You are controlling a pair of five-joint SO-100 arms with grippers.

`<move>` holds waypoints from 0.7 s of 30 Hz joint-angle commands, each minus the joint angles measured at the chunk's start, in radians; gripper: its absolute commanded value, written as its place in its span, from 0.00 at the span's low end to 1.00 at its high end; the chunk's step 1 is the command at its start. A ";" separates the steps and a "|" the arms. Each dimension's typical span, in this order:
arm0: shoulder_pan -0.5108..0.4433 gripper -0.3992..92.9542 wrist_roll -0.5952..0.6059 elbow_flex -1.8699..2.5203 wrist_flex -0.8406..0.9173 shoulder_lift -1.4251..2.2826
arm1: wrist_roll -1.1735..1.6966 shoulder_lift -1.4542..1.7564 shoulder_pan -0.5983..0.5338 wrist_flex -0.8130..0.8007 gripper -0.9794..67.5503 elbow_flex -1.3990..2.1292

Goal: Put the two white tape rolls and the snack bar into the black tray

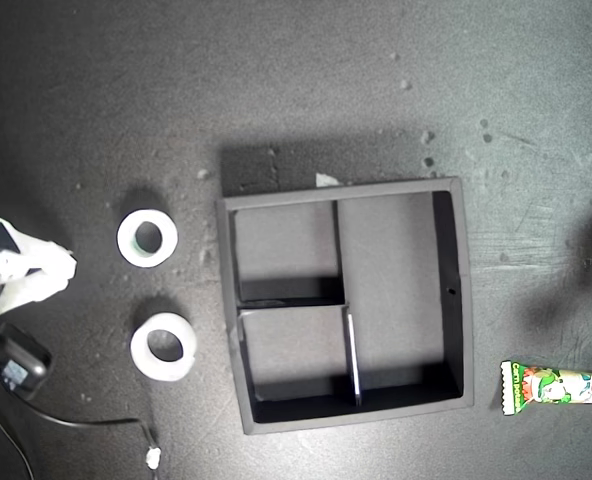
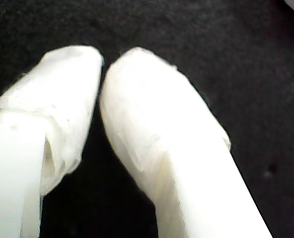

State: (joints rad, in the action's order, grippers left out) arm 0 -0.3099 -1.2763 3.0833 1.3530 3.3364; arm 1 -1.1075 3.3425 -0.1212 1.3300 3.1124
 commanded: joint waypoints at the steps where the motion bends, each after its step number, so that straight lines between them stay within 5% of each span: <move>1: 0.020 0.01 -0.006 0.055 0.037 0.048 | 0.011 0.002 -0.009 0.011 0.03 0.012; 7: 0.140 0.01 -0.091 0.055 0.041 0.048 | 0.008 0.002 -0.008 0.011 0.03 0.012; 11: 0.176 0.01 -0.221 0.055 0.043 0.048 | -0.014 0.003 0.130 0.005 0.03 0.012; 16: 0.252 0.03 -0.034 0.052 -0.060 0.051 | 0.064 0.003 0.110 -0.123 0.03 0.012; 21: 0.186 0.00 0.347 0.055 -0.460 0.049 | 0.287 0.003 0.086 -0.390 0.01 0.012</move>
State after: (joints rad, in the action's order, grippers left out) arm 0 -0.0905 -1.1413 3.0833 1.1152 3.3364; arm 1 -1.1060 3.3395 -0.0184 1.0876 3.1124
